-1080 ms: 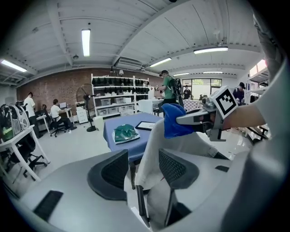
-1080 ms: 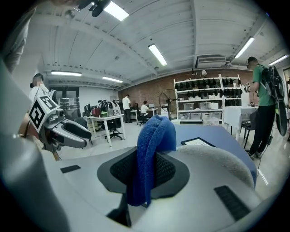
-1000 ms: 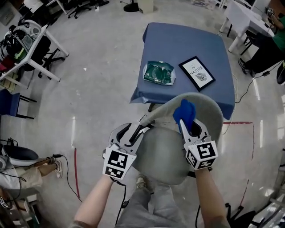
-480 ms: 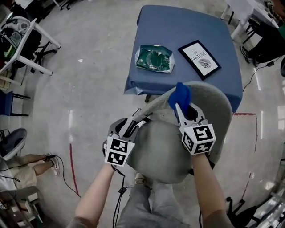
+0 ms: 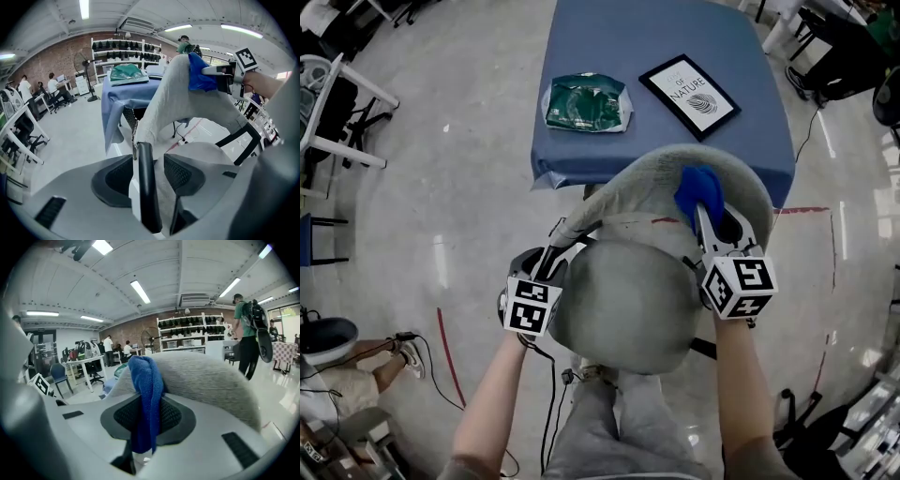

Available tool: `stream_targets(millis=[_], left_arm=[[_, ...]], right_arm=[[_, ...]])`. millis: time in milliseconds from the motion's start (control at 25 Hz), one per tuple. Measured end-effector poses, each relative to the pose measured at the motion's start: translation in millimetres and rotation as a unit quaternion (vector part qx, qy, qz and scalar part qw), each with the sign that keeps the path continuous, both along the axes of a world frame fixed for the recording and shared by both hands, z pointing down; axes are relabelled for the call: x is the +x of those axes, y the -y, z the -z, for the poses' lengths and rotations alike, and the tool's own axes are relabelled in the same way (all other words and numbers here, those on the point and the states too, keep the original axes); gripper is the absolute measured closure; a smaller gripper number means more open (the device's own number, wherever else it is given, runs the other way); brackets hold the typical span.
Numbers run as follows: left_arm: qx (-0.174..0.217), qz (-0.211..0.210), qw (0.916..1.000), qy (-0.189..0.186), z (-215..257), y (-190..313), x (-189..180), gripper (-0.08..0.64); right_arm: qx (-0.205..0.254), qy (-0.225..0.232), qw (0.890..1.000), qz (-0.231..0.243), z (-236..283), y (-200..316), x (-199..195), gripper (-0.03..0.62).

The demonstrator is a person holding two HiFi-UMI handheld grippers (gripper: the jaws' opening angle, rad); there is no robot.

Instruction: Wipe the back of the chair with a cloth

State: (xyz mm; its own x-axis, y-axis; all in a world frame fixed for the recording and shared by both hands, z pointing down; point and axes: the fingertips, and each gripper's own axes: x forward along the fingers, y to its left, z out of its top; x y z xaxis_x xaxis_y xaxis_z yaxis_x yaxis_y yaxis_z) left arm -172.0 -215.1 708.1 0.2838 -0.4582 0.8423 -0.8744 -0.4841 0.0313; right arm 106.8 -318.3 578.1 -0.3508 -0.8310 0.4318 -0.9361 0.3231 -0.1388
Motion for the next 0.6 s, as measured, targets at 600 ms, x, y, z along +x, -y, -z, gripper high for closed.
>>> stream_targets(millis=[600], left_arm=[[-0.031,0.01,0.9994,0.01,-37.0,-11.7,-2.4,0.438]], right_arm=[[0.022,-0.094,0.989,-0.112,-6.1,-27.0,46.5,0.506]])
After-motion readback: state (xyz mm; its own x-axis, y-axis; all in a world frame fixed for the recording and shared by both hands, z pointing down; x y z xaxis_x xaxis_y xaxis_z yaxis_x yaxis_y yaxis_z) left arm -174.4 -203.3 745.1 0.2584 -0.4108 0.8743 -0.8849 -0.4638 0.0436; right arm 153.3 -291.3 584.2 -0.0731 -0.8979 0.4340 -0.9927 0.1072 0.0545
